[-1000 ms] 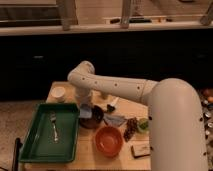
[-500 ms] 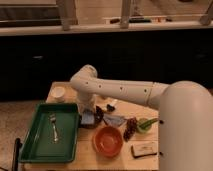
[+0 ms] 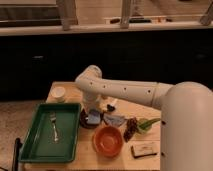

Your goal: Wipe purple bowl with sponge

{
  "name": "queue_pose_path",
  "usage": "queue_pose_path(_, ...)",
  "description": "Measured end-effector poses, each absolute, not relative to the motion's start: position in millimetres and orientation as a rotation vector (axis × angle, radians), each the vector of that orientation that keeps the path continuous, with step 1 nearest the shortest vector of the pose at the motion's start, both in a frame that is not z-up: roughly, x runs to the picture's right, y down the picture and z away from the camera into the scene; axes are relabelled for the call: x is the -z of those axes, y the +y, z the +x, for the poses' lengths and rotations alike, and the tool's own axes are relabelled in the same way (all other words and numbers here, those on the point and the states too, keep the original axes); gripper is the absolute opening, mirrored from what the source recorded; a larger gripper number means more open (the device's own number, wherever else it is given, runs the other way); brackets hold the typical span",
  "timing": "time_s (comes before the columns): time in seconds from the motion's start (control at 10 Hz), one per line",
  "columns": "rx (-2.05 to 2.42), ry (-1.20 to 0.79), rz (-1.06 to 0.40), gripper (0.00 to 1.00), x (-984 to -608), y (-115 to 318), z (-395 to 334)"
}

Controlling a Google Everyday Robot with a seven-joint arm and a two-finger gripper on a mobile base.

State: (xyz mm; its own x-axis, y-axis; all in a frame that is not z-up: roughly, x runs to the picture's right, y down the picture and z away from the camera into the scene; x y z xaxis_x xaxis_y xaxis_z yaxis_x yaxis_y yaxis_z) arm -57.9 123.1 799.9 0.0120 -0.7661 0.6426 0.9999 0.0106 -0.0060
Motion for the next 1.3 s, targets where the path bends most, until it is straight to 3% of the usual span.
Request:
queue_pose_path(0.7, 1.527, -0.468, -0.558, 0.01, -829.0, 97.1, -72.2)
queue_pose_path(1.3, 1.647, -0.619, -0.476, 0.01, -795.7, 121.2, -122.5)
